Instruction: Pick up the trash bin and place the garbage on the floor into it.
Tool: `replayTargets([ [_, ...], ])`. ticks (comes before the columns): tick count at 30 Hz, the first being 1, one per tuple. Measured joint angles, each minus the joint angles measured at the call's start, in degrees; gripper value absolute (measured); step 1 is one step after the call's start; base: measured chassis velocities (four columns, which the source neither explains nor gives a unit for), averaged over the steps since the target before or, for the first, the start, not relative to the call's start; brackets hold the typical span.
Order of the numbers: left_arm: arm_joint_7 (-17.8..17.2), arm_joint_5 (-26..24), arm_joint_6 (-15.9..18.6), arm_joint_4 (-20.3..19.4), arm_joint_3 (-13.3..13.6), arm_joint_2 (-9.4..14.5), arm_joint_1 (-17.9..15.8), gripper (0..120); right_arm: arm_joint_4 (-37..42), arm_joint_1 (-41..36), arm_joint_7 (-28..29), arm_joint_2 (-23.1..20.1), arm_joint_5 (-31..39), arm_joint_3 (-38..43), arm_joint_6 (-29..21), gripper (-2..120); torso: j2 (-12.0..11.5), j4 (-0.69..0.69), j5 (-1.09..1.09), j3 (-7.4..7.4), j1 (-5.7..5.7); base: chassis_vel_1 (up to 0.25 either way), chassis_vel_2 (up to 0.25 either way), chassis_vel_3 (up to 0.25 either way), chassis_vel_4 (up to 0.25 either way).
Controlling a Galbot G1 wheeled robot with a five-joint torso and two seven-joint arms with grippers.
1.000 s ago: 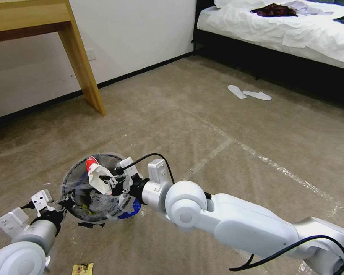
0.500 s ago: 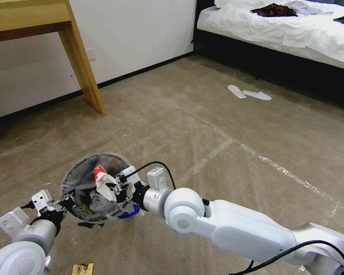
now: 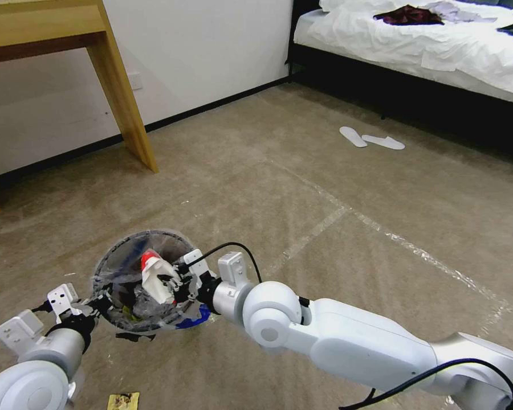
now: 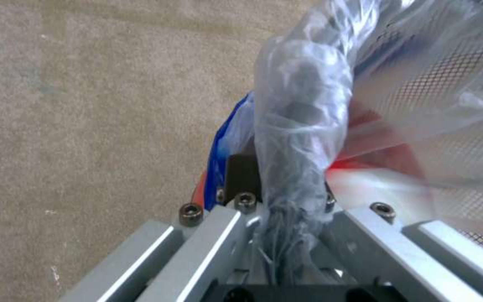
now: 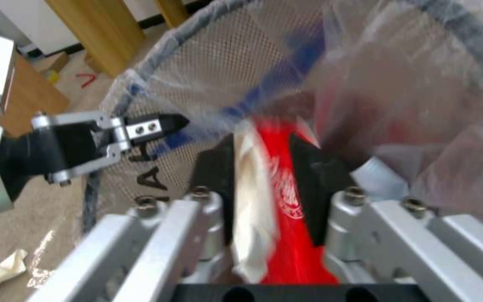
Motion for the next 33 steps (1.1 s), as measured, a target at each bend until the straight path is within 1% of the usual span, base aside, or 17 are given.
replayTargets([
  [1,0.0,0.0,0.0,0.0,0.0,0.0,0.0,1,-0.1,0.2,0.0,0.2,0.0,0.0,0.0,35,0.0,0.0,0.0,0.0,0.0,0.0,0.0,0.0,0.0],
  [2,0.1,0.0,-0.1,0.1,0.0,-0.1,-0.1,1,-0.4,0.4,-0.1,0.6,0.0,-0.1,0.1,50,0.0,0.0,0.0,0.0,0.0,0.0,0.0,0.0,0.0],
  [3,0.1,0.0,-0.1,0.1,0.0,-0.1,-0.1,1,-0.4,0.4,-0.1,0.6,0.0,-0.1,0.1,50,0.0,0.0,0.0,0.0,0.0,0.0,0.0,0.0,0.0],
  [6,0.1,0.0,-0.1,0.5,0.0,-0.2,-0.3,1,-0.5,0.4,-0.3,0.7,-0.2,0.0,0.2,66,0.0,0.0,0.0,0.0,0.0,0.0,0.0,0.0,0.0],
  [8,0.1,0.1,-0.1,0.6,0.1,-0.2,-0.3,1,-0.5,0.3,-0.5,0.6,-0.3,0.2,0.3,68,0.0,0.0,0.0,0.0,0.0,0.0,0.0,0.0,0.0],
  [10,0.1,0.1,-0.1,0.7,0.1,-0.2,-0.3,1,-0.5,0.2,-0.8,0.4,-0.5,0.6,0.5,79,0.0,-0.01,0.0,0.0,0.0,0.0,0.0,0.0,0.0],
  [11,0.1,0.1,-0.1,0.7,0.1,-0.2,-0.3,1,-0.5,0.2,-0.8,0.4,-0.5,0.6,0.5,79,0.0,-0.01,0.0,0.0,0.0,0.0,0.0,0.0,0.0],
  [12,0.2,0.1,-0.1,0.8,0.1,-0.2,-0.3,1,-0.4,0.1,-1.1,0.3,-0.6,1.1,0.7,86,0.0,-0.01,0.0,0.0,0.0,0.0,0.0,0.0,0.0],
  [14,0.2,0.2,-0.1,0.8,0.1,-0.2,-0.4,1,-0.2,0.0,-1.3,0.3,-0.6,1.6,1.0,90,0.0,-0.01,0.0,0.0,0.0,0.0,0.0,0.0,0.0],
  [16,0.2,0.2,-0.1,0.8,0.1,-0.2,-0.4,1,0.2,-0.3,-1.8,0.3,-1.0,2.7,1.6,98,0.0,0.0,0.0,0.0,0.0,0.0,0.0,0.0,0.0],
  [25,0.2,0.2,-0.1,1.0,-0.5,0.2,-0.3,1,4.2,-3.0,-6.9,-2.5,-4.1,10.7,6.6,100,0.0,-0.01,0.01,0.0,0.0,0.0,0.0,0.0,0.0],
  [27,0.2,0.2,-0.2,1.0,-0.6,0.2,-0.1,1,5.5,-4.4,-10.7,-3.9,-6.0,15.1,10.6,100,0.0,-0.01,0.01,0.0,0.0,0.0,0.0,0.0,0.0],
  [28,0.2,0.2,-0.2,1.0,-0.6,0.2,-0.1,1,5.5,-4.4,-10.7,-3.9,-6.0,15.1,10.6,100,0.0,-0.01,0.01,0.0,0.0,0.0,0.0,0.0,0.0],
  [30,0.2,0.2,-0.2,0.6,-0.6,0.1,0.0,1,6.0,-5.5,-14.1,-4.9,-7.2,18.6,14.4,100,0.0,0.0,0.01,0.0,0.0,0.0,0.0,0.0,0.0],
  [31,0.2,0.2,-0.2,0.6,-0.6,0.1,0.0,1,6.0,-5.5,-14.1,-4.9,-7.2,18.6,14.4,100,0.0,0.0,0.01,0.0,0.0,0.0,0.0,0.0,0.0],
  [32,0.2,0.2,-0.2,0.5,-0.7,0.0,0.1,1,6.3,-6.6,-17.1,-5.9,-7.8,20.9,18.1,100,0.0,-0.01,0.01,0.0,0.0,0.0,0.0,0.0,0.0],
  [33,0.2,0.3,-0.2,0.4,-0.8,-0.1,0.2,1,6.4,-7.3,-18.8,-6.6,-8.3,22.4,20.1,100,0.0,-0.01,0.01,0.0,0.0,0.0,0.0,0.0,0.0],
])
